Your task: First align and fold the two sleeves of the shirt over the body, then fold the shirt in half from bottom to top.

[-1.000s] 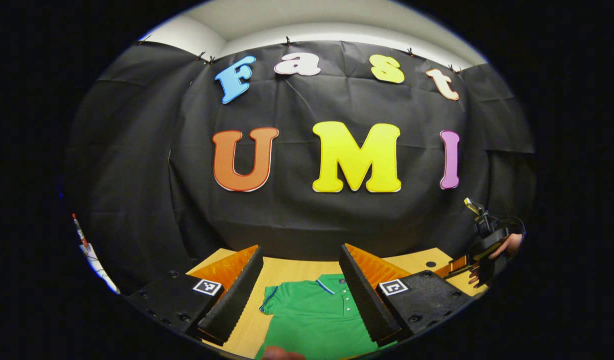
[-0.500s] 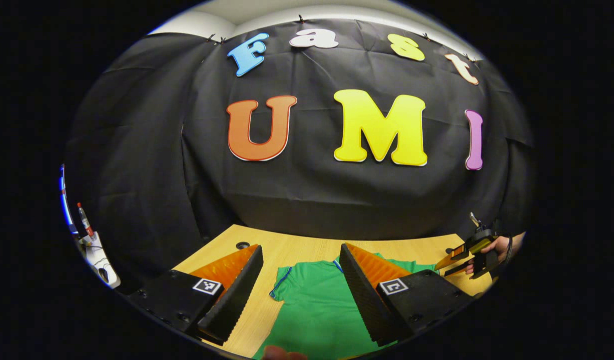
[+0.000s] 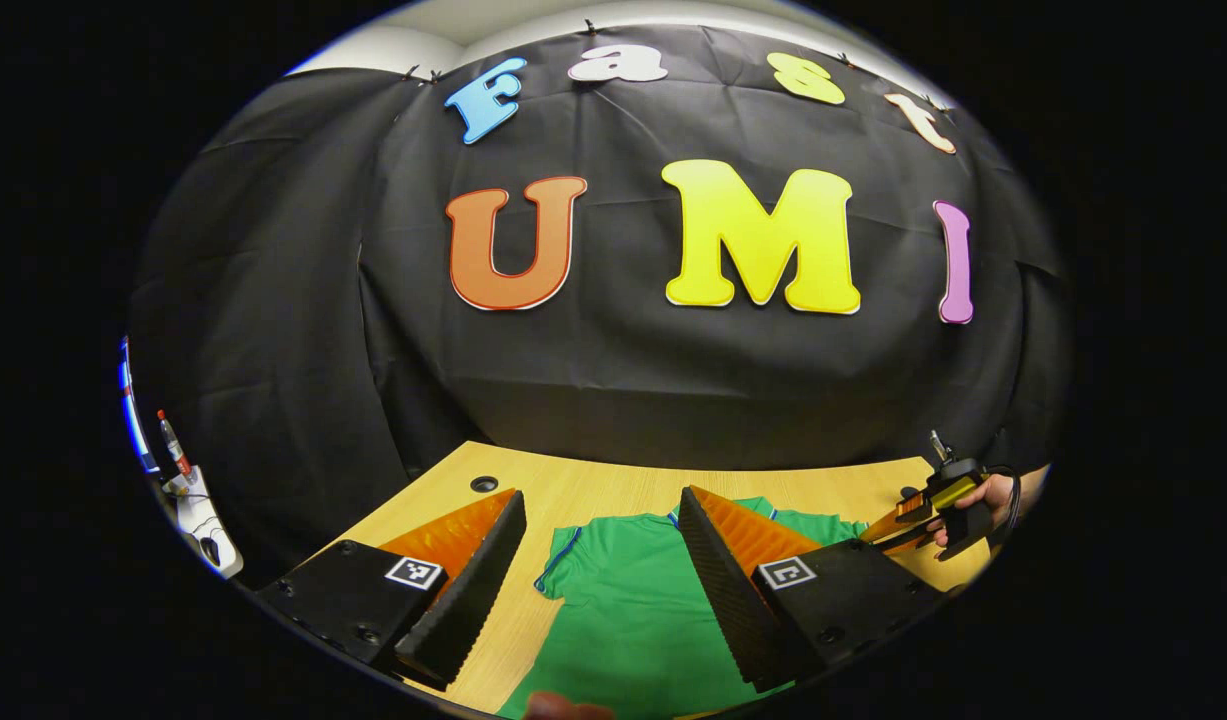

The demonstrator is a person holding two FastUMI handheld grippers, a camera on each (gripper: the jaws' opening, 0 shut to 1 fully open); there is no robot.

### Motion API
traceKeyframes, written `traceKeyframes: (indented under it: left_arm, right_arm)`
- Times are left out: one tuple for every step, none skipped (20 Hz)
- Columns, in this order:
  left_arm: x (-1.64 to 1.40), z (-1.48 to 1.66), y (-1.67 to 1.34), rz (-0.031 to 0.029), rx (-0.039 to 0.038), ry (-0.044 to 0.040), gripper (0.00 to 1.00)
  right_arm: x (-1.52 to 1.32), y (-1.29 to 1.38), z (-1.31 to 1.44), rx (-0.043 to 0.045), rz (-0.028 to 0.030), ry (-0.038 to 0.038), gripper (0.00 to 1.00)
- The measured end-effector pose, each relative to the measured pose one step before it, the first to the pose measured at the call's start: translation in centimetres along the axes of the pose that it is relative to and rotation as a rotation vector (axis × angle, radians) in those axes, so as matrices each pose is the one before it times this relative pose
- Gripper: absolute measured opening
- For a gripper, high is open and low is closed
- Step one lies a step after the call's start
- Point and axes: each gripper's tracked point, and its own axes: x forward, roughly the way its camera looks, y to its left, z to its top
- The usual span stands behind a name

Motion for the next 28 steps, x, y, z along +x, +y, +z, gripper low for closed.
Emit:
traceKeyframes:
  left_arm:
    - [0.037,-0.01,0.044,0.00007,-0.00149,-0.00004,0.98]
    - [-0.042,-0.071,0.127,0.00136,-0.00247,0.00123,0.98]
    - [-0.068,-0.099,0.034,0.00183,-0.00297,0.00204,0.99]
    - [-0.065,-0.092,0.263,0.00286,-0.00345,0.00208,0.98]
    - [-0.176,-0.029,0.147,0.00251,-0.0039,0.00155,0.98]
    - [-0.062,-0.062,0.105,0.00191,-0.00395,0.00151,0.98]
    - [-0.181,-0.061,0.107,0.00055,-0.00071,0.00063,0.98]
    - [-0.147,0.043,0.125,0.00264,0.00059,0.00069,0.99]
    - [-0.248,0.111,0.238,0.00169,0.00239,-0.00414,0.99]
    - [-0.2,0.069,0.357,0.00528,0.00159,-0.00411,0.98]
    - [-0.139,0.005,0.275,0.00312,-0.00035,-0.00088,0.98]
    - [-0.137,-0.191,0.392,0.00398,-0.00211,0.00076,0.98]
    - [-0.127,-0.103,0.32,0.00297,-0.00253,0.00361,0.98]
    - [-0.278,-0.082,0.212,0.00285,-0.0029,0.00014,0.98]
    - [-0.084,-0.105,0.156,-0.00018,-0.00371,-0.00094,0.98]
    - [-0.157,0.133,0.111,-0.00113,0.00052,-0.00173,0.98]
    - [-0.141,0.147,0.25,0.00184,0.003,-0.00563,0.98]
    - [-0.198,0.161,0.128,-0.00201,0.00063,-0.00598,0.98]
    - [-0.166,0.026,0.214,0.00104,-0.00192,-0.00356,0.98]
    - [-0.181,-0.13,0.212,0.0004,-0.00368,0.003,0.98]
    - [-0.186,-0.142,0.28,0.00208,-0.00497,0.0003,0.98]
    - [-0.257,-0.109,0.303,0.00299,-0.00474,-0.00018,0.98]
    - [-0.089,-0.087,0.468,0.00413,-0.00364,0.00075,0.98]
    - [-0.193,-0.04,0.418,0.00429,-0.00369,0.00092,0.98]
    - [-0.149,-0.113,0.52,0.00433,-0.00381,-0.00031,0.98]
    - [-0.154,-0.119,0.523,0.00333,-0.00453,0.00127,0.98]
    - [-0.113,-0.311,0.621,0.00488,-0.00442,0.00228,0.98]
    - [-0.062,-0.221,0.649,0.00526,-0.0066,0.0043,0.98]
  right_arm:
    - [0.233,-0.314,-0.005,-0.02911,-0.03028,0.00012,0.64]
    - [0.095,-0.325,-0.209,-0.026,-0.02824,0.00397,0.63]
    - [0.18,-0.134,0.001,-0.00851,-0.01846,-0.00285,0.47]
    - [-0.019,0.104,0.169,0.00568,-0.00828,0.00106,0.31]
    - [0.341,-0.666,-0.161,-0.02313,-0.03757,-0.00736,0.27]
    - [-0.184,-0.141,0.193,-0.00482,0.00355,-0.0019,0.27]
    - [-0.167,0.177,0.049,0.02077,-0.00256,-0.0005,0.04]
    - [-0.446,0.115,0.653,0.02897,0.00466,0.00034,0.04]
    - [0.279,-0.492,-0.423,0.01878,-0.02093,-0.00568,0.05]
    - [-0.631,0.462,-0.083,0.00739,0.01479,-0.00743,0.03]
    - [-0.559,0.614,0.156,0.00306,0.01842,-0.01169,0.03]
    - [-0.548,0.451,0.123,-0.00436,0.00848,-0.01251,0.02]
    - [-0.442,0.318,0.094,-0.00818,0.00403,-0.01111,0.05]
    - [-0.204,0.088,-0.057,-0.00828,-0.00288,-0.00146,0.03]
    - [-0.198,0.305,-0.33,0.0059,0.00485,0.0064,0.02]
    - [-0.306,0.48,-0.172,0.01714,0.00992,0.00477,0.03]
    - [-0.26,0.544,-0.066,0.00957,0.01403,-0.00572,0.03]
    - [-0.316,0.55,0.059,-0.00455,0.008,-0.01021,0.0]
    - [-0.383,0.516,0.03,-0.01187,0.00141,-0.01091,0.03]
    - [-0.304,0.691,0.164,-0.01149,0.00066,-0.01322,0.03]
    - [-0.302,0.814,-0.04,-0.00949,0.00195,-0.00956,0.0]
    - [-0.149,0.892,0.018,-0.0099,-0.00011,-0.00995,0.02]
    - [-0.141,0.882,-0.063,-0.00976,-0.00494,-0.01219,0.02]
    - [-0.113,0.995,0.018,-0.00875,-0.00534,-0.01442,0.02]
    - [-0.049,0.967,-0.077,-0.01294,-0.01115,-0.01638,0.02]
    - [-0.004,0.807,0.054,-0.01807,-0.01755,-0.01727,0.02]
    - [0.149,0.786,-0.059,-0.01965,-0.02121,-0.01565,0.03]
    - [0.22,0.761,-0.082,-0.01559,-0.01931,-0.01324,0.02]
